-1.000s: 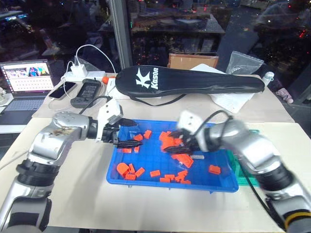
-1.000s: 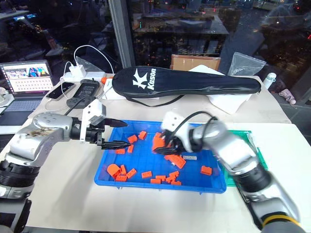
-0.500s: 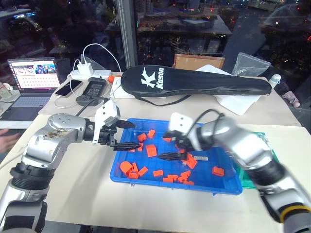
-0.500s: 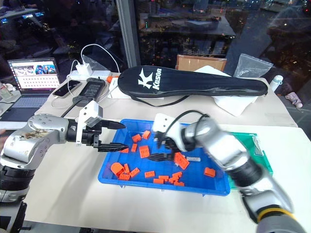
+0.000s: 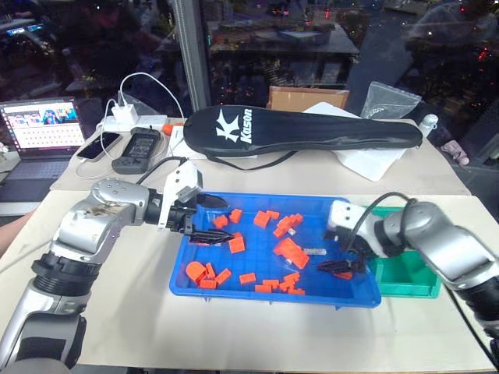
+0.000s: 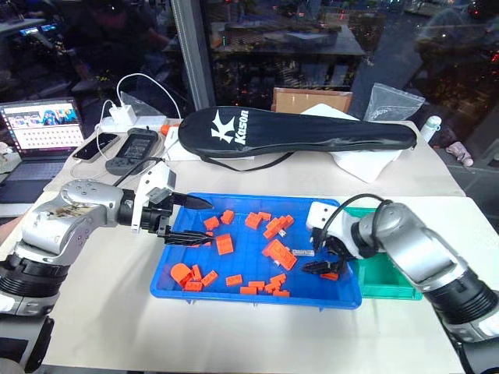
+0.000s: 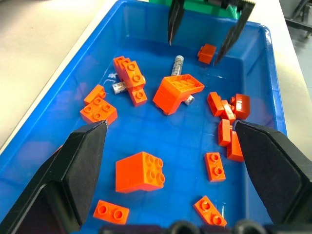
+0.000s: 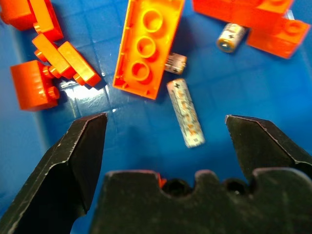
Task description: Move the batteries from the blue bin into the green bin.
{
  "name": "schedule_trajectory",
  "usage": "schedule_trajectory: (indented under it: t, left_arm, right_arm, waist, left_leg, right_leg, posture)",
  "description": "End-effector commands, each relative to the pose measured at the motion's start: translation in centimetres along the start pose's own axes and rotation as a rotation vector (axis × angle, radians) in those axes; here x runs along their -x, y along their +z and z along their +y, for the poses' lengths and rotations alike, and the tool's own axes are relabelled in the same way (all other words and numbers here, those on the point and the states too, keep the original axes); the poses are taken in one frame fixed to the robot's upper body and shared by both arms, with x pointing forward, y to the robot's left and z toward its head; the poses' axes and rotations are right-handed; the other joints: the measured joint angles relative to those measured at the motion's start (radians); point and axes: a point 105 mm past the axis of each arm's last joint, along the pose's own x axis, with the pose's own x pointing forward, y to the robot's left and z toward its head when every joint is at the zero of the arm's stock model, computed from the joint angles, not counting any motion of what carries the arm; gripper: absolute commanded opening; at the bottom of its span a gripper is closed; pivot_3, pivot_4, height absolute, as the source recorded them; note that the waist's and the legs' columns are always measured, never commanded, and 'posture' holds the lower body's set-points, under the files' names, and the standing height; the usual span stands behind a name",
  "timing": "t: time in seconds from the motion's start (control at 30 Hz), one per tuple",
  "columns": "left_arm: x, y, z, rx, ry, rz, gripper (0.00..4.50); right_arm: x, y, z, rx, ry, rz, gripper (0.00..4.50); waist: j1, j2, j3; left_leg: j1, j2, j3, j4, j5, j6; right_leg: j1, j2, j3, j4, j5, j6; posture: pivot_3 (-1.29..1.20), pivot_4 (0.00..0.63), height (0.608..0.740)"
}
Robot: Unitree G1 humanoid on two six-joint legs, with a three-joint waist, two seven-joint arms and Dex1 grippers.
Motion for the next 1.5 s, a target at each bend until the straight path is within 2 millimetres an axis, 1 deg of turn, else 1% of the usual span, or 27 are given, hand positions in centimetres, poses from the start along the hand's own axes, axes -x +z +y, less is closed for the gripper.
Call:
schedule_trajectory:
  t: [0.03,0.07,0.17,0.2,0.27,0.33,0.37,0.4,0.43,0.5,0.57,0.67,0.73,0.77,0.9,0.97,1.03,1.13,1.23,1.3,1.33,1.4,1.5]
  left_arm:
    - [0.5,0.7,0.1,-0.048,0.011,0.003,4.5]
    - [0.5,0.7,0.1,-0.048,0.01,0.004,4.5]
    - [0.6,0.7,0.0,-0.046,0.008,0.007,4.5]
    - [0.5,0.7,0.0,-0.045,0.007,0.008,4.5]
    - [0.5,0.7,-0.1,-0.043,0.004,0.008,4.5]
    - [0.5,0.7,-0.1,-0.041,0.002,0.008,4.5]
    - [0.5,0.7,-0.2,-0.041,0.001,0.008,4.5]
    - [0.5,0.7,-0.2,-0.041,0.0,0.008,4.5]
    - [0.5,0.7,-0.2,-0.042,-0.002,0.008,4.5]
    - [0.4,0.8,-0.3,-0.052,-0.009,0.004,4.5]
    - [0.3,1.0,-0.3,-0.051,-0.017,-0.011,4.5]
    - [0.2,1.2,-0.2,-0.054,-0.024,-0.02,4.5]
    - [0.0,1.2,0.0,-0.055,-0.029,-0.023,4.5]
    - [-0.1,1.2,0.1,-0.056,-0.032,-0.024,4.5]
    - [-0.6,1.3,0.3,-0.066,-0.043,-0.032,4.5]
    - [-0.9,1.5,0.1,-0.078,-0.064,-0.037,4.5]
    - [-1.0,1.6,0.1,-0.081,-0.069,-0.039,4.5]
    - [-1.1,1.6,0.2,-0.081,-0.071,-0.041,4.5]
    - [-1.1,1.6,0.3,-0.083,-0.065,-0.036,4.5]
    - [-1.0,1.5,0.3,-0.082,-0.066,-0.03,4.5]
    - [-0.9,1.5,0.3,-0.083,-0.065,-0.026,4.5]
    - [-0.8,1.6,0.3,-0.086,-0.06,-0.022,4.5]
    - [-0.4,1.7,0.5,-0.095,-0.046,-0.022,4.5]
  right_arm:
    - [-0.3,0.0,-0.8,0.04,-0.023,0.002,3.96]
    - [-0.4,0.0,-0.8,0.039,-0.021,-0.002,3.76]
    - [-0.6,0.0,-0.8,0.039,-0.014,-0.004,2.77]
    - [-0.6,0.0,-0.8,0.04,-0.013,-0.001,2.35]
    - [-0.6,-0.2,-0.7,0.045,-0.004,0.008,1.75]
    - [-0.5,-0.1,-0.8,0.048,-0.004,0.004,0.97]
    - [-0.3,0.0,-0.8,0.051,-0.006,0.004,0.73]
    - [-0.1,0.0,-0.9,0.06,-0.011,0.007,0.38]
    - [0.5,0.5,-1.3,0.067,-0.037,-0.004,0.35]
    - [1.7,1.4,-2.0,0.086,-0.08,-0.037,0.35]
    - [3.2,3.0,-2.2,0.045,-0.094,-0.123,0.35]
    - [7.5,3.1,-3.2,0.033,-0.185,-0.124,0.35]
    - [10.5,2.2,-4.0,0.003,-0.273,-0.09,0.35]
    - [11.5,1.6,-4.1,-0.015,-0.295,-0.067,0.35]
    - [14.0,-1.3,-4.0,-0.073,-0.365,0.05,0.35]
    - [14.5,-2.7,-3.9,-0.1,-0.391,0.094,0.35]
    - [14.2,-3.7,-3.9,-0.108,-0.404,0.12,0.35]
    - [12.9,-5.1,-3.9,-0.128,-0.403,0.141,0.35]
    - [11.3,-5.9,-3.7,-0.146,-0.382,0.139,0.35]
    - [10.5,-6.5,-3.5,-0.138,-0.372,0.159,1.36]
    - [10.3,-6.6,-3.5,-0.139,-0.369,0.161,1.56]
    - [10.3,-6.5,-3.8,-0.129,-0.381,0.159,2.29]
    - [11.4,-5.8,-5.0,-0.086,-0.443,0.17,3.29]
  waist:
    - [0.002,0.0,0.0]
    - [0.005,0.0,0.0]
    - [0.007,0.0,0.0]
    - [0.008,0.0,0.0]
    - [0.008,0.0,0.0]
    - [0.007,0.0,0.0]
    - [0.007,0.0,0.0]
    - [0.007,0.0,0.0]
    - [0.007,0.0,0.0]
    - [0.008,0.0,0.0]
    - [0.008,0.0,0.0]
    - [0.014,0.001,0.001]
    - [0.025,0.001,0.001]
    - [0.031,0.001,0.001]
    - [0.034,0.001,0.001]
    - [0.029,0.001,0.001]
    - [0.021,0.002,0.0]
    - [0.011,0.004,0.0]
    - [0.006,0.004,0.0]
    - [0.005,0.004,0.0]
    - [0.005,0.004,0.0]
    - [0.006,0.005,0.0]
    - [0.006,0.005,0.0]
  left_leg:
    - [0.0,0.0,0.0,0.0,0.0,0.0]
    - [0.0,0.0,0.0,0.0,0.0,0.0]
    - [-0.001,0.0,0.0,0.001,0.0,0.0]
    - [-0.001,0.0,0.0,0.001,0.0,0.0]
    - [-0.001,0.0,0.0,0.001,0.0,0.0]
    - [-0.001,0.0,0.0,0.001,0.0,0.0]
    - [0.0,0.0,0.0,0.001,0.0,0.0]
    - [0.0,0.0,0.0,0.001,0.0,0.0]
    - [0.0,0.0,0.0,0.001,0.0,0.0]
    - [-0.001,0.0,0.0,0.001,0.0,0.0]
    - [-0.001,0.0,0.0,0.001,0.0,0.0]
    - [-0.001,0.0,0.0,0.001,0.0,0.0]
    - [-0.001,0.0,0.0,0.001,0.0,0.0]
    - [-0.001,0.0,0.0,0.001,-0.001,0.001]
    - [0.0,-0.001,0.0,0.001,-0.001,0.001]
    - [0.0,-0.001,0.0,0.001,-0.001,0.001]
    - [0.0,-0.001,0.0,0.001,-0.001,0.001]
    - [0.001,-0.001,0.0,0.001,-0.001,0.001]
    - [0.001,-0.001,0.0,0.001,-0.001,0.001]
    - [0.001,-0.001,0.0,0.002,-0.001,0.001]
    - [0.001,-0.001,0.0,0.002,-0.001,0.001]
    - [0.0,-0.001,0.0,0.002,-0.001,0.001]
    - [0.0,-0.001,0.0,0.003,-0.001,0.001]
  right_leg:
    - [0.0,0.0,0.0,0.0,0.0,0.0]
    - [0.0,0.0,0.0,0.0,0.0,0.0]
    - [0.0,0.0,0.0,0.0,0.0,0.0]
    - [0.0,0.0,0.0,0.0,0.0,0.0]
    - [0.0,0.0,0.0,0.0,0.0,0.0]
    - [0.0,0.0,0.0,0.0,0.0,0.0]
    - [0.0,0.0,0.0,0.0,0.0,0.0]
    - [0.0,0.0,0.0,0.0,0.0,0.0]
    - [0.0,0.0,0.0,0.0,0.0,0.0]
    - [0.0,0.0,0.0,0.0,0.0,0.0]
    - [0.0,0.0,0.0,0.0,0.0,0.0]
    - [0.0,0.0,0.0,0.0,0.0,0.0]
    - [0.001,0.0,0.0,0.0,0.0,-0.001]
    - [0.001,0.0,-0.001,-0.001,0.0,-0.001]
    - [0.001,-0.001,-0.001,-0.002,0.0,-0.001]
    - [0.002,-0.001,-0.001,-0.002,0.0,0.0]
    - [0.001,-0.001,0.0,-0.002,0.0,0.0]
    - [0.001,-0.001,0.0,0.0,0.0,0.001]
    - [0.002,0.0,0.0,0.0,-0.001,0.001]
    - [0.002,-0.001,0.0,0.0,-0.001,0.001]
    - [0.002,-0.001,0.001,0.0,-0.001,0.001]
    - [0.002,-0.001,0.001,0.0,-0.001,0.001]
    - [0.002,-0.001,0.0,0.0,-0.001,0.001]
  posture:
    - [0.0,0.15,0.736]
    - [0.0,0.15,0.736]
    - [0.0,0.15,0.736]
    - [0.0,0.15,0.736]
    - [0.0,0.15,0.736]
    - [0.0,0.15,0.736]
    - [0.0,0.15,0.736]
    - [0.0,0.15,0.736]
    - [0.0,0.15,0.736]
    - [0.0,0.15,0.736]
    - [0.0,0.15,0.736]
    - [0.0,0.15,0.736]
    - [0.0,0.15,0.736]
    - [0.0,0.15,0.736]
    - [0.0,0.15,0.736]
    - [0.0,0.15,0.736]
    - [0.0,0.15,0.736]
    - [0.0,0.15,0.736]
    - [0.0,0.15,0.736]
    - [0.0,0.15,0.736]
    - [0.0,0.15,0.736]
    - [0.0,0.15,0.736]
    - [0.0,0.15,0.736]
